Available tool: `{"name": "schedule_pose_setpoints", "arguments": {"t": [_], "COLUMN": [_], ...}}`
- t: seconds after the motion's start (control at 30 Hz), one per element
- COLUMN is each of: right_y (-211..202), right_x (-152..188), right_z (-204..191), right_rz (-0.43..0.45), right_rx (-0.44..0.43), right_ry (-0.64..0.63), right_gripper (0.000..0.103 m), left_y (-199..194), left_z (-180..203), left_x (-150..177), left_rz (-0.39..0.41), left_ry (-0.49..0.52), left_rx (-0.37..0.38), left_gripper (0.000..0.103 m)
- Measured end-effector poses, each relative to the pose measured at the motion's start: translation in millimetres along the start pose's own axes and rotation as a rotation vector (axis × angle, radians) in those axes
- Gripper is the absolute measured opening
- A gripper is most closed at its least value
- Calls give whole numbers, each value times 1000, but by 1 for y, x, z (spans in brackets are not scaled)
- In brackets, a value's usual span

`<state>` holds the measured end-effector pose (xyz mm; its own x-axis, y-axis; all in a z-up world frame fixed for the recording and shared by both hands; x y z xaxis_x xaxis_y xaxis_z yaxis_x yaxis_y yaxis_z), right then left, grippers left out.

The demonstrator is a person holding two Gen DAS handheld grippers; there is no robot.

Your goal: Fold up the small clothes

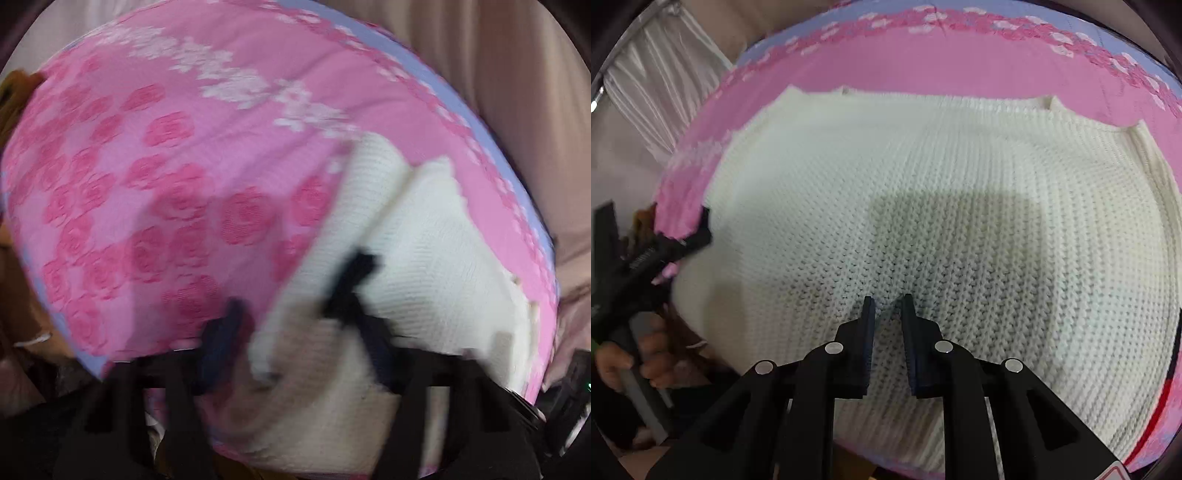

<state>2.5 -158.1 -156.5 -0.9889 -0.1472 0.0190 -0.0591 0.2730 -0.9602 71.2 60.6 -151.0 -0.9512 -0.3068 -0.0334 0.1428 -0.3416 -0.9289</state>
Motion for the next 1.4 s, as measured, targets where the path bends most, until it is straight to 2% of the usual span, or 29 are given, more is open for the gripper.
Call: {"name": "schedule_pose_setpoints", "arguments": {"t": [0.07, 0.13, 0.2, 0.23, 0.3, 0.33, 0.37, 0.43, 0.5, 0.53, 0.6, 0.63, 0.67, 0.7, 0.73, 0.77, 0.8, 0.83, 0.93, 0.97, 1.03, 1.1, 1.13, 1.17, 1.2, 1.23, 1.3, 1.33, 1.4], "right_y": [-1, -1, -4, -7, -17, -24, -33, -53, -71, -75, -81, -83, -86, -91, -101, -110, -116, -123, -123, -116, -95, -75, -65, -62, -62, -74, -121, -138, -153], "right_x": [-6, -9, -4, -1, 9, 16, 22, 37, 59, 69, 96, 111, 122, 130, 139, 143, 143, 142, 121, 111, 97, 89, 83, 79, 75, 72, 71, 75, 81], "right_z": [0, 4, 11, 17, 30, 35, 46, 76, 119, 136, 177, 196, 208, 214, 220, 221, 220, 216, 200, 190, 172, 161, 152, 144, 136, 129, 123, 125, 144], "right_rz": [20, 10, 27, 40, 63, 78, 103, 163, 225, 245, 274, 284, 300, 314, 337, 365, 386, 416, 400, 374, 290, 210, 173, 163, 157, 186, 330, 373, 405], "right_rx": [4, -35, -98, -142, -228, -254, -271, -295, -310, -312, -312, -319, -357, -371, -345, -330, -332, -347, -435, -456, -442, -419, -411, -420, -431, -427, -461, -465, -424], "right_ry": [-24, 1, 35, 63, 122, 151, 187, 263, 369, 416, 518, 571, 604, 626, 646, 642, 636, 629, 607, 592, 569, 549, 529, 507, 478, 448, 381, 372, 375], "right_gripper": [13, 13, 12, 12, 13, 16, 20, 26, 32, 36, 37, 31, 32, 36, 44, 55, 60, 67, 73, 77, 78, 78, 73, 39, 28, 27, 25, 25, 25], "left_y": [-15, -39, -71, -78, -91, -90, -83, -57, -10, 17, 57, 58, 45, 33, 21, 4, -4, -9, 6, 19, 39, 55, 56, 59, 61, 63, 66, 71, 80], "left_z": [18, 51, 112, 133, 199, 226, 261, 303, 337, 345, 342, 337, 331, 327, 323, 313, 305, 293, 247, 231, 202, 185, 182, 178, 179, 179, 182, 184, 188], "left_x": [-3, -1, 10, 16, 41, 55, 75, 109, 146, 163, 184, 189, 190, 188, 182, 173, 164, 156, 146, 146, 150, 147, 147, 147, 149, 152, 157, 160, 165], "left_rz": [19, 58, 97, 103, 109, 94, 64, 8, -75, -125, -193, -207, -192, -163, -126, -86, -74, -73, -167, -211, -298, -365, -370, -363, -361, -356, -349, -350, -351], "left_ry": [8, 69, 210, 261, 426, 495, 583, 705, 828, 896, 942, 936, 924, 911, 890, 856, 831, 806, 752, 724, 641, 543, 527, 516, 520, 527, 536, 540, 563], "left_rx": [26, 98, 165, 180, 218, 238, 257, 250, 195, 141, -28, -33, 15, 38, 53, 60, 58, 47, -47, -82, -128, -116, -122, -147, -156, -170, -181, -195, -233], "left_gripper": [22, 20, 20, 20, 20, 20, 20, 20, 22, 23, 28, 32, 35, 48, 62, 68, 72, 72, 72, 72, 71, 69, 67, 66, 66, 68, 68, 68, 68]}}
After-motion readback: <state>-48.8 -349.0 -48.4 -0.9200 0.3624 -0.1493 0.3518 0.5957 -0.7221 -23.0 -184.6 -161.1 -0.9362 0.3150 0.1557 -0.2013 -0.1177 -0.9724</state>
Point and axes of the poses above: each gripper's, at about its wrist camera, not at the fingertips, and y roughly the way its jaws point, z to its right, x to its underside, the point moved 7 cm from there along y, roughly the way its jaws point, and after that the axes turned 15 degrees about -z, right-handed, at the moved point
